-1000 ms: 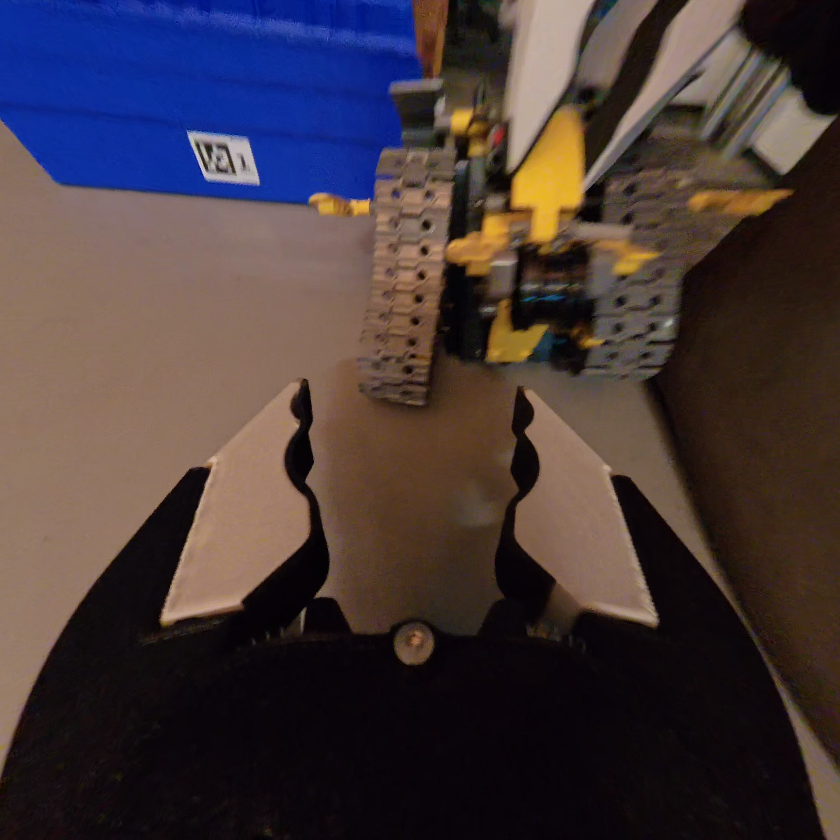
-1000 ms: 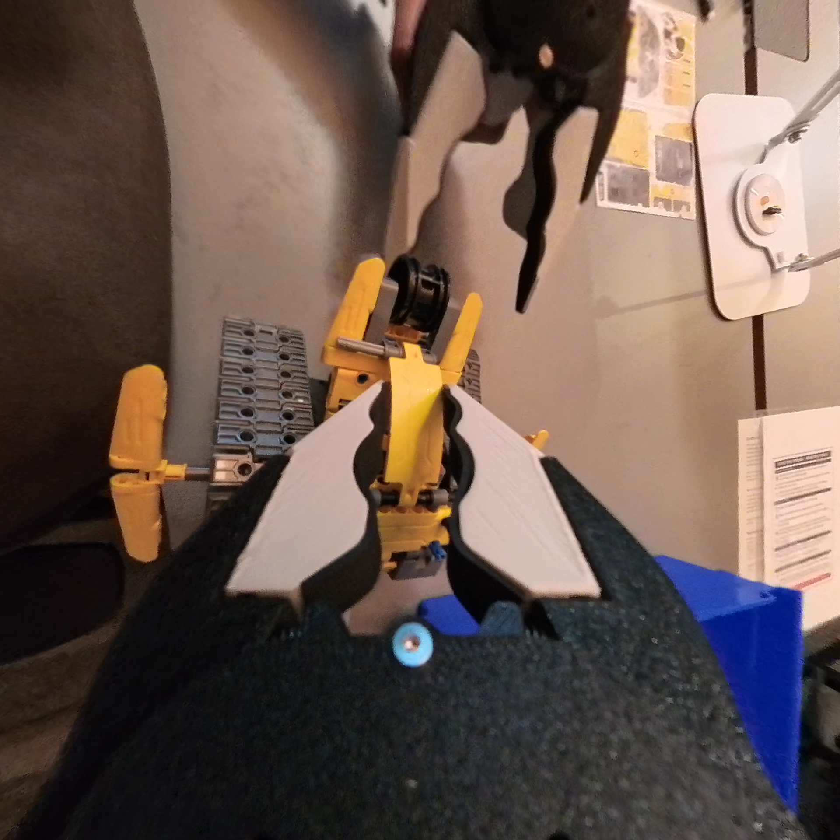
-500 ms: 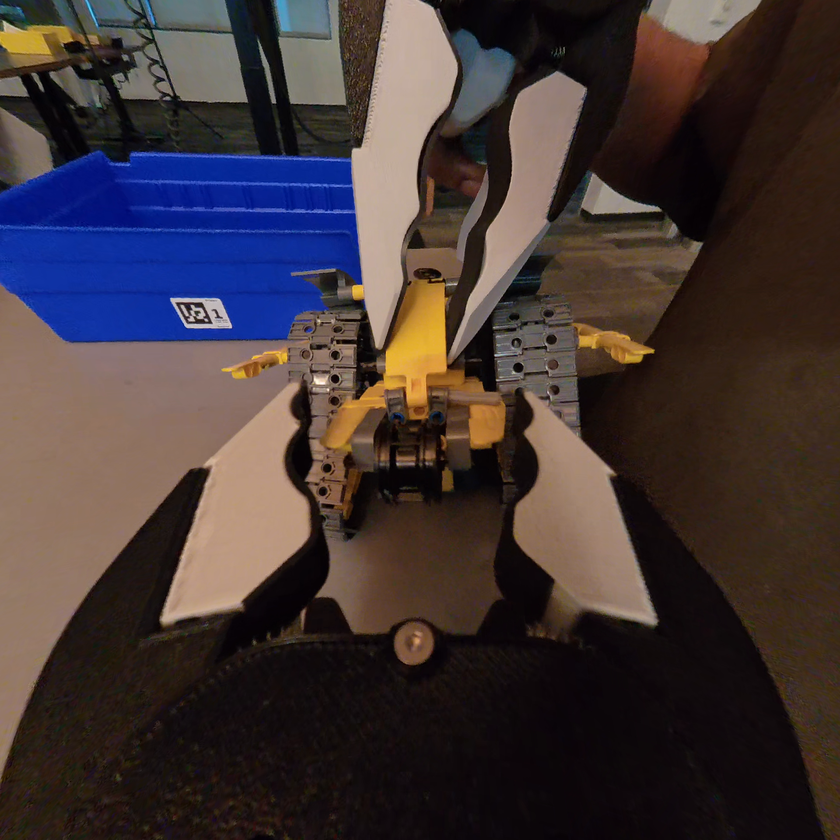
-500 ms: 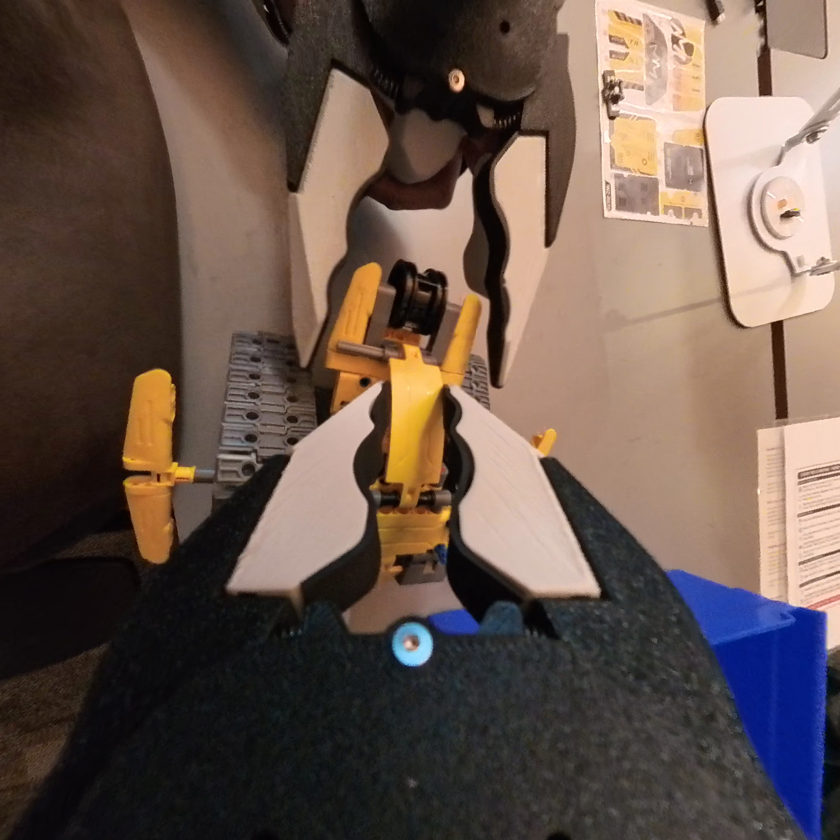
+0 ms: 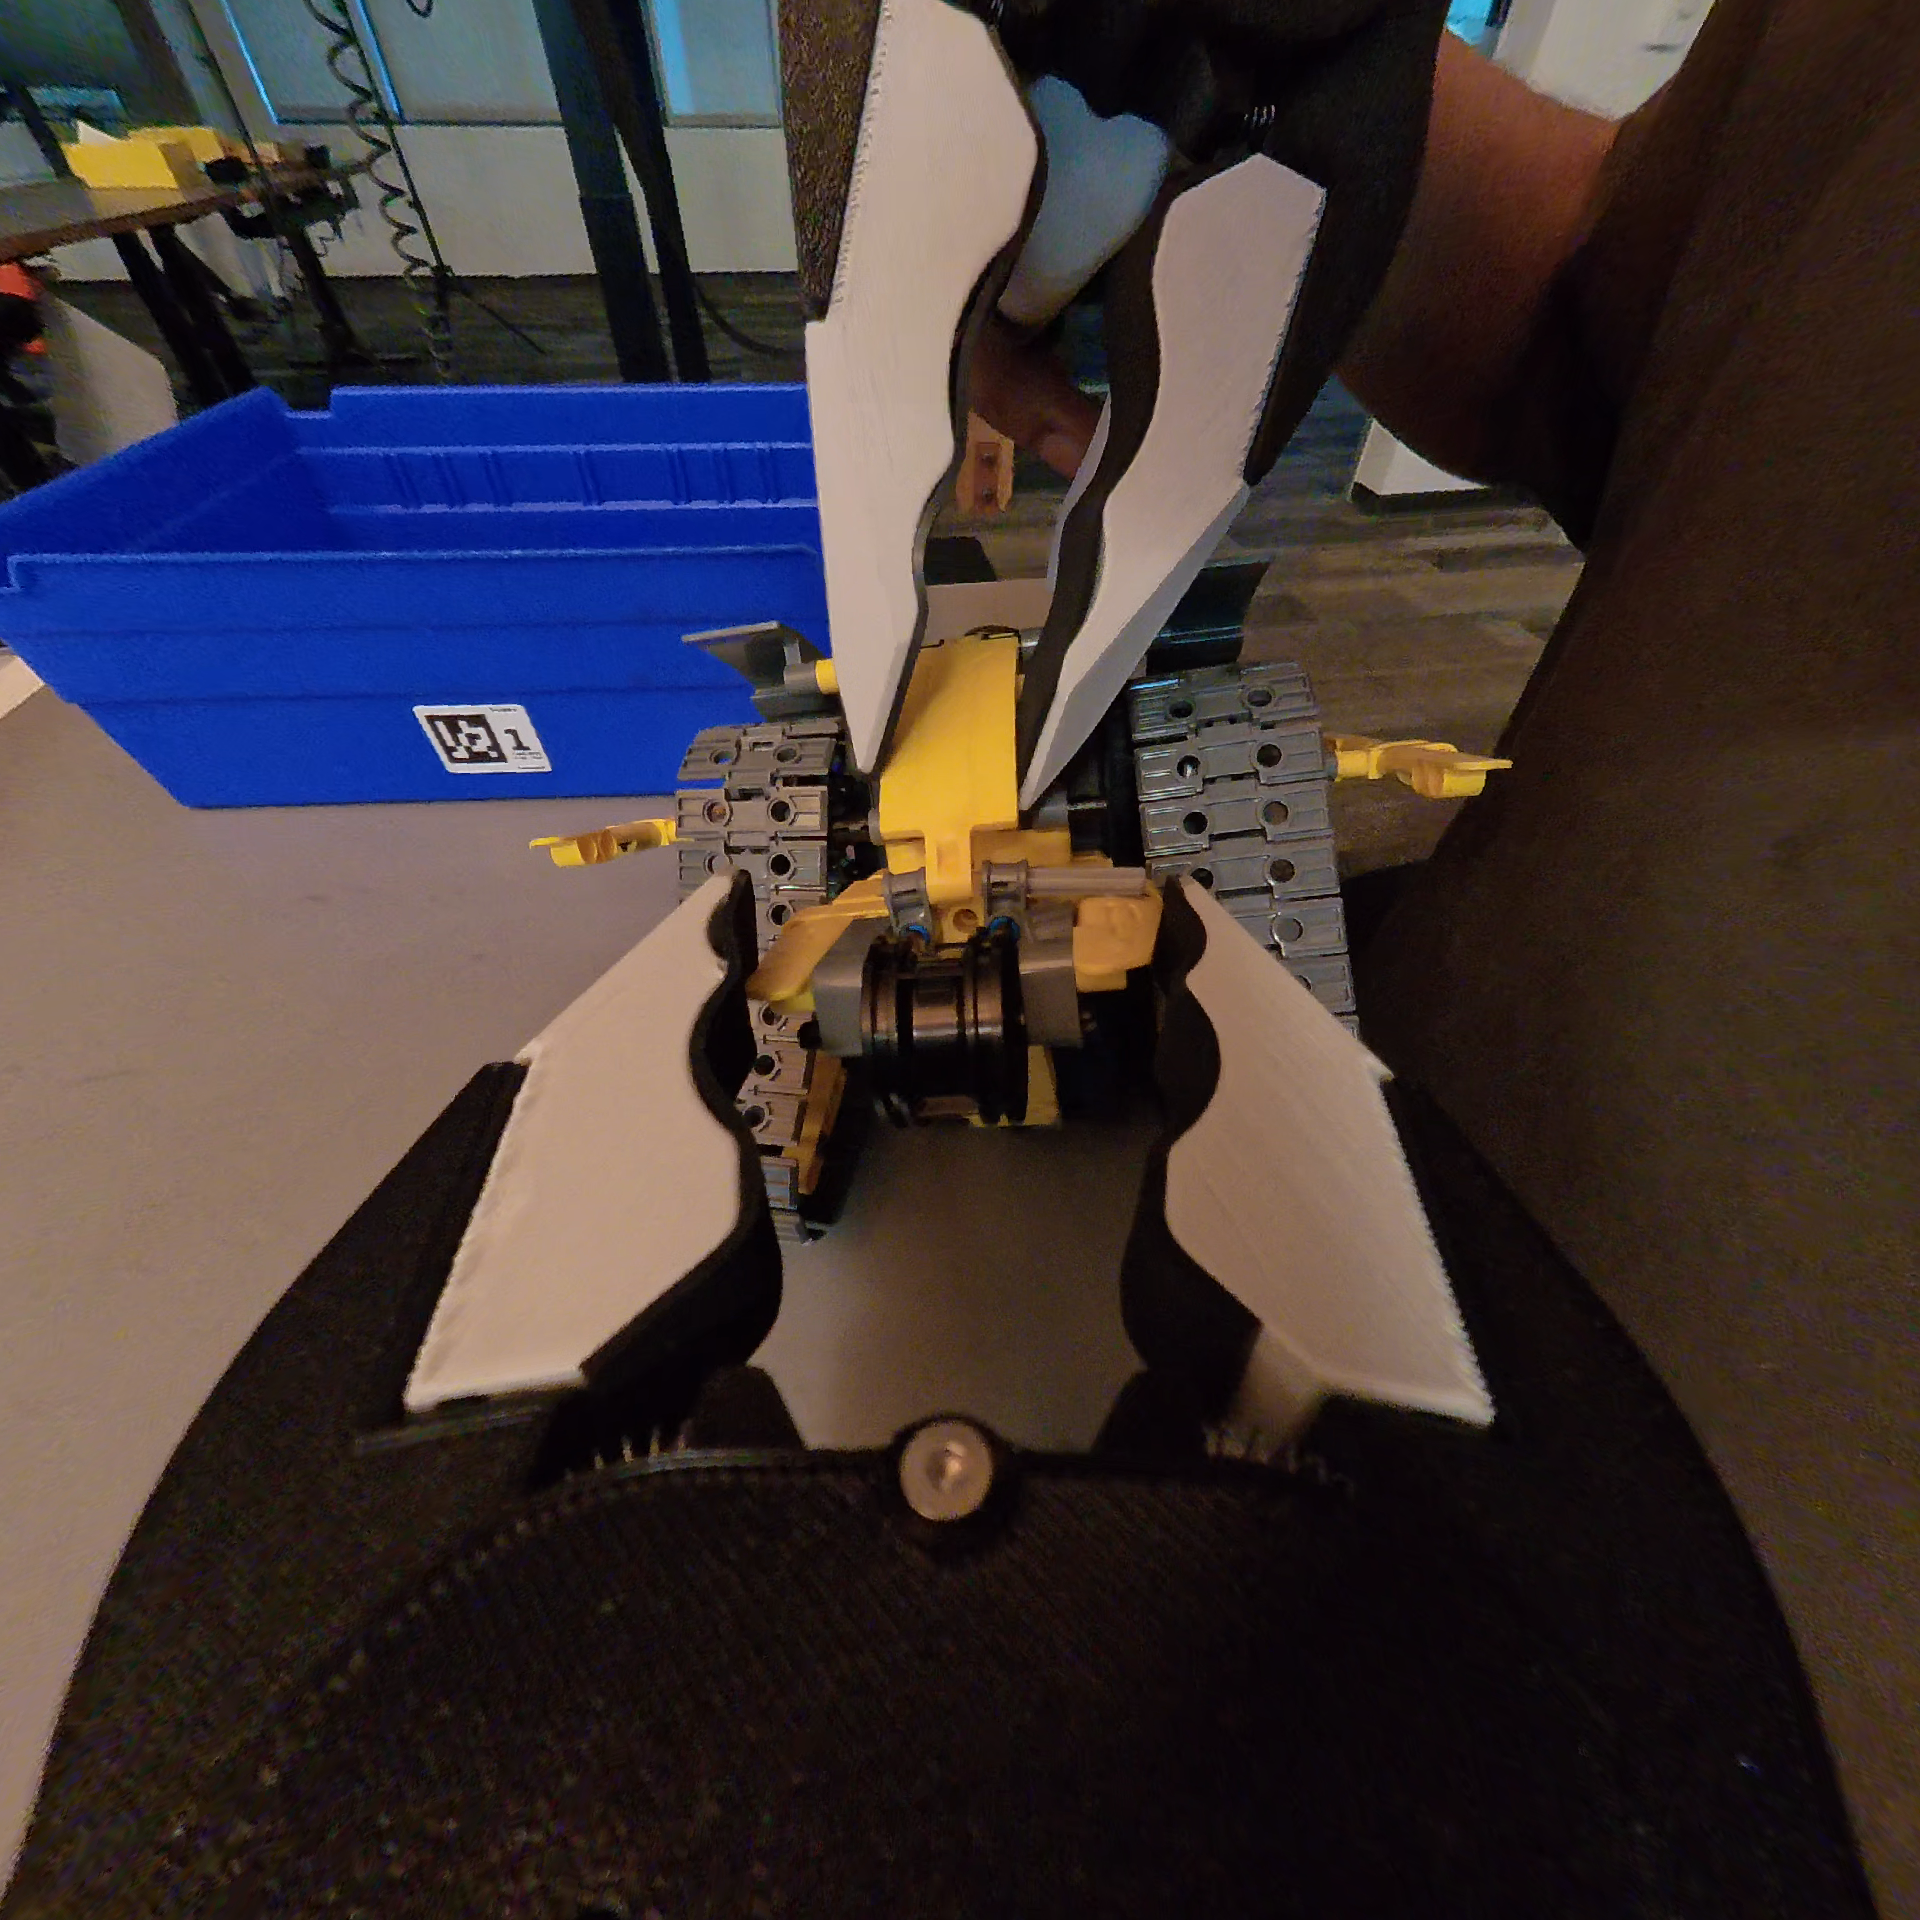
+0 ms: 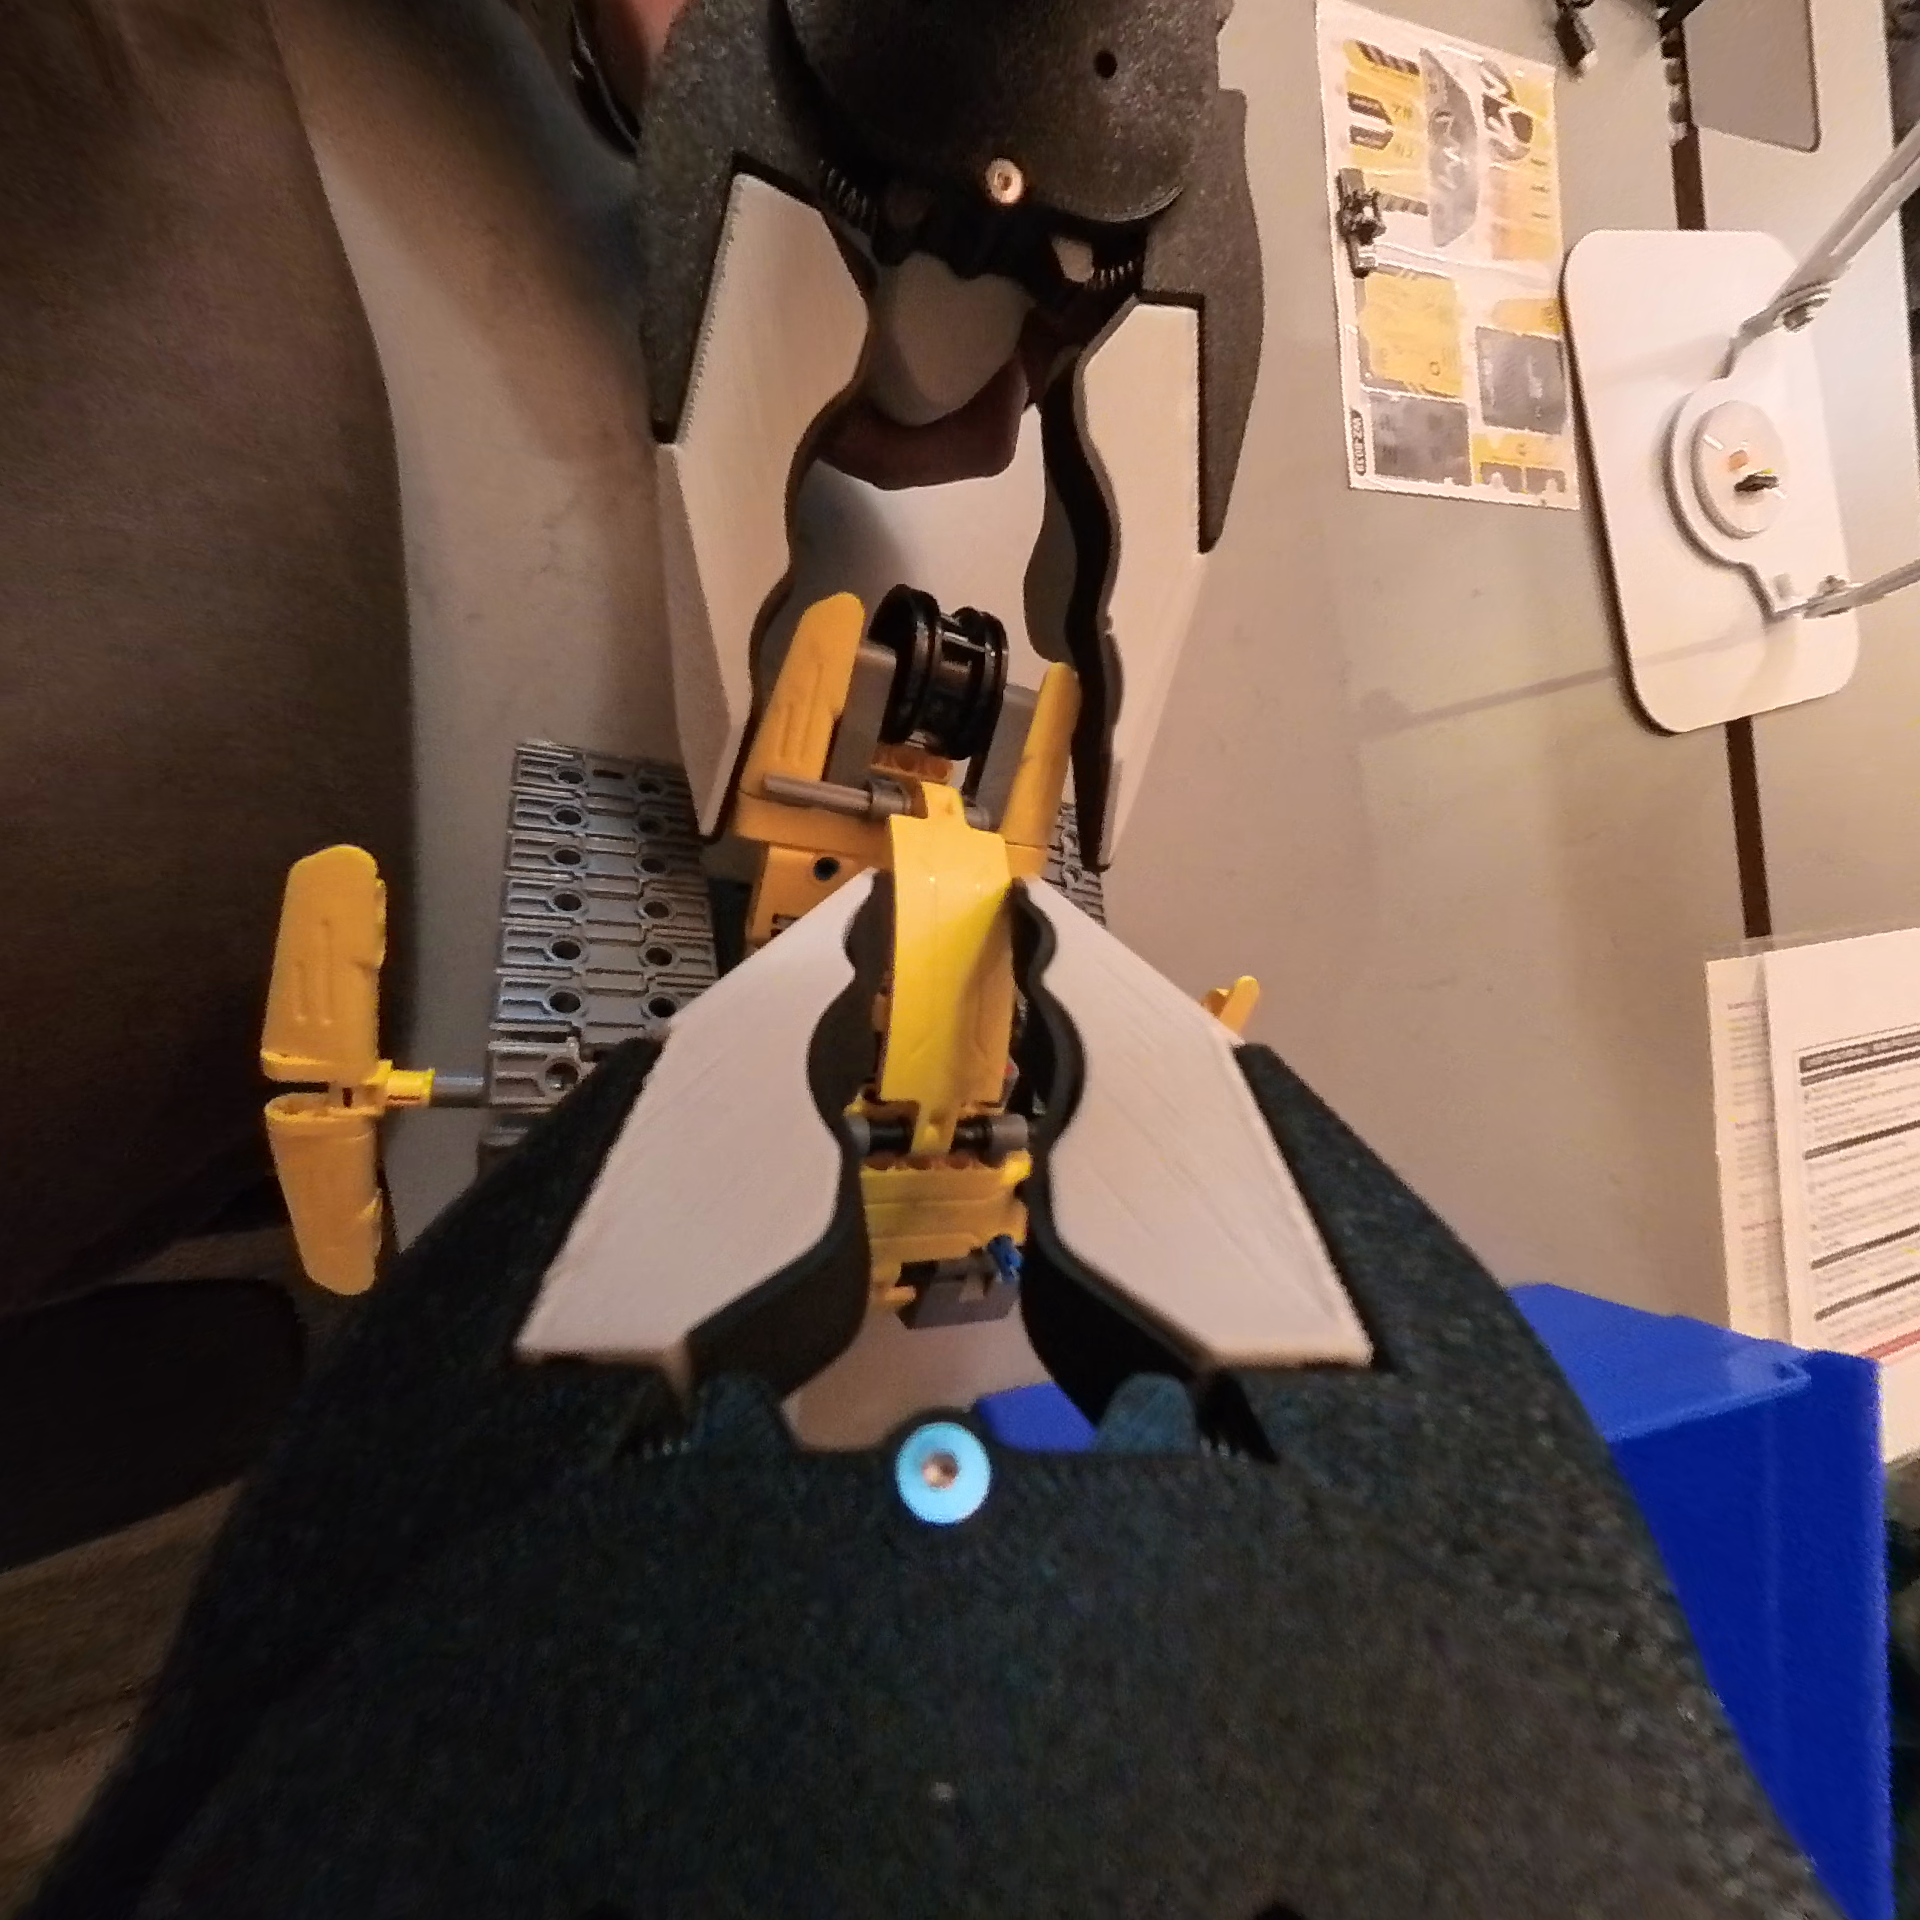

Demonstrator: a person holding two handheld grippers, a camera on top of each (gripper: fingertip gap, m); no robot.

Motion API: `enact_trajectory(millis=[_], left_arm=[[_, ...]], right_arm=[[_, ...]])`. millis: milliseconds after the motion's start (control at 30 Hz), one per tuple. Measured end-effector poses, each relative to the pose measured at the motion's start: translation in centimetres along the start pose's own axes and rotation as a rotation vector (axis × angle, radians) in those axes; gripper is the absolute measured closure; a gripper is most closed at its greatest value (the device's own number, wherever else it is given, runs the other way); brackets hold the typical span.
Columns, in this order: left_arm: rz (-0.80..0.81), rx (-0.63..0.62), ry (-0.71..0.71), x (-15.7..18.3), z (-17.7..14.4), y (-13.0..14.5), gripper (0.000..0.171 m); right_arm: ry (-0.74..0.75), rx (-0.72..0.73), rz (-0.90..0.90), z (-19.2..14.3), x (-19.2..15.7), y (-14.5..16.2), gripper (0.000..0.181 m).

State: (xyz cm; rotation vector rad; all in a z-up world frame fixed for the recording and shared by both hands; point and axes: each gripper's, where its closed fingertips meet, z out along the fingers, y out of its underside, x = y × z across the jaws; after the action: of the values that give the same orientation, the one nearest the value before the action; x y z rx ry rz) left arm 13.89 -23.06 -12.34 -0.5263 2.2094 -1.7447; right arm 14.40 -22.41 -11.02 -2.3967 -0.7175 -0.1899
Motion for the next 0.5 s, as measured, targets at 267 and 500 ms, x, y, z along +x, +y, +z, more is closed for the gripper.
enact_trajectory(millis=[267, 500], left_arm=[[0.001, 0.016, -0.017, 0.2, 0.2, 0.0, 0.097], [-0.021, 0.023, -0.099, -0.1, -1.5, 0.4, 0.097]], right_arm=[[0.026, -0.046, -0.036, -0.1, -0.3, 0.2, 0.160], [0.020, 0.045, -0.078, 0.7, 0.5, -1.6, 0.160]])
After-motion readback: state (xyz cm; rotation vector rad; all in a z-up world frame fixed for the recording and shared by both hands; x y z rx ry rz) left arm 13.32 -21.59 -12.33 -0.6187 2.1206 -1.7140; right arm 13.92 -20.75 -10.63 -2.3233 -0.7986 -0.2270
